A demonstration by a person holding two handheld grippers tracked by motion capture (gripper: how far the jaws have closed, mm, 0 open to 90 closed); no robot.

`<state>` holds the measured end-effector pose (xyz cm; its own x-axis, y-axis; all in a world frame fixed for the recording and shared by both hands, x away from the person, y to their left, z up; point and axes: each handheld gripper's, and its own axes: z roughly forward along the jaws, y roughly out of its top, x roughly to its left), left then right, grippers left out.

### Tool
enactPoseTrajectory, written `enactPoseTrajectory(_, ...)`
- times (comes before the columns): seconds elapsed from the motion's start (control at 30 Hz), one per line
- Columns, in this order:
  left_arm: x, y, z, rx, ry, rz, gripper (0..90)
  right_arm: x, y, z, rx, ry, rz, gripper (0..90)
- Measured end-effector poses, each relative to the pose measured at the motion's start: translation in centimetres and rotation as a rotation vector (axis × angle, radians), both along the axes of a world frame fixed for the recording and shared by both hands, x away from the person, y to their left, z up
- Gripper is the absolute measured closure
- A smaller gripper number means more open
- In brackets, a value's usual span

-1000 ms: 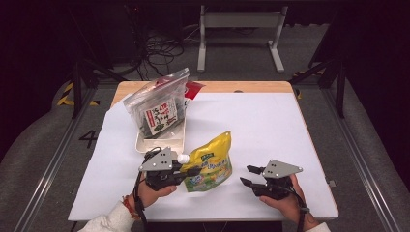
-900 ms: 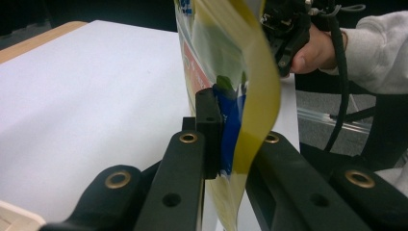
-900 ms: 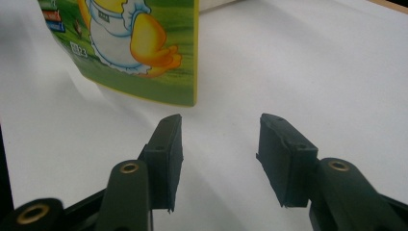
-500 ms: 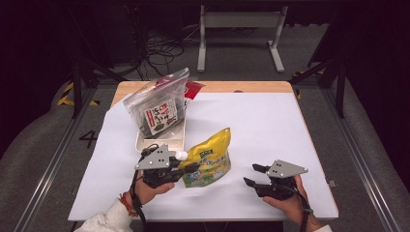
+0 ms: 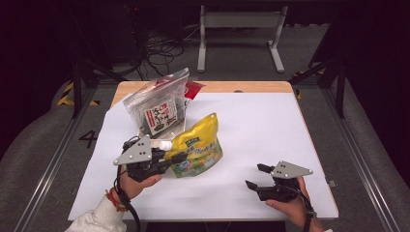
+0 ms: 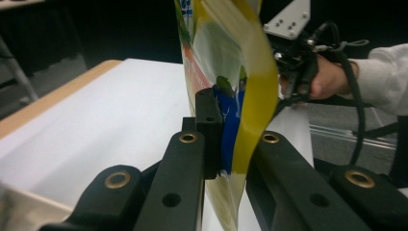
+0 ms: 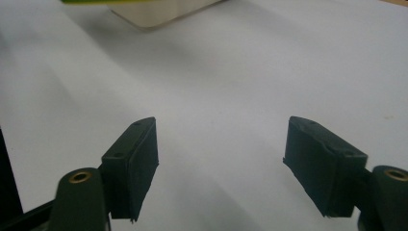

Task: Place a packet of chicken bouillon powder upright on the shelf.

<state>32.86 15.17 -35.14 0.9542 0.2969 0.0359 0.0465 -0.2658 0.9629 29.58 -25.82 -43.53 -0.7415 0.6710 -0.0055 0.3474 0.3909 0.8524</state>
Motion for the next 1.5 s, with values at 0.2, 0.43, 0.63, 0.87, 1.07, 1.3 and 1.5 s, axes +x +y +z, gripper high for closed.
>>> enactPoseTrajectory(0.2,0.3,1.7,0.7,-0.023,-0.025,0.05,87.2,-0.1,0.2,-0.1,-0.01,-0.004,-0.006,24.0)
enactPoseTrajectory(0.43,1.0,3.2,1.4,-0.023,-0.051,0.09,87.2,0.1,-0.1,-0.3,0.011,0.005,-0.007,23.1)
enactPoseTrajectory(0.63,1.8,5.0,2.2,-0.02,-0.082,0.108,87.2,0.2,0.0,-0.7,0.007,0.018,-0.009,23.1)
enactPoseTrajectory(0.87,3.1,6.5,2.6,0.02,-0.088,0.107,87.1,0.3,0.4,-0.9,-0.004,0.029,-0.003,24.1)
enactPoseTrajectory(1.07,4.3,7.2,2.2,0.045,-0.081,0.112,87.1,0.4,0.5,-0.9,-0.005,0.03,-0.002,24.4)
enactPoseTrajectory(1.3,6.0,8.0,2.2,0.055,-0.068,0.081,87.0,0.4,0.5,-1.0,-0.007,0.035,0.003,24.1)
enactPoseTrajectory(1.5,7.1,8.6,1.8,0.095,-0.045,0.036,87.0,0.5,0.7,-1.4,-0.018,0.052,0.022,23.9)
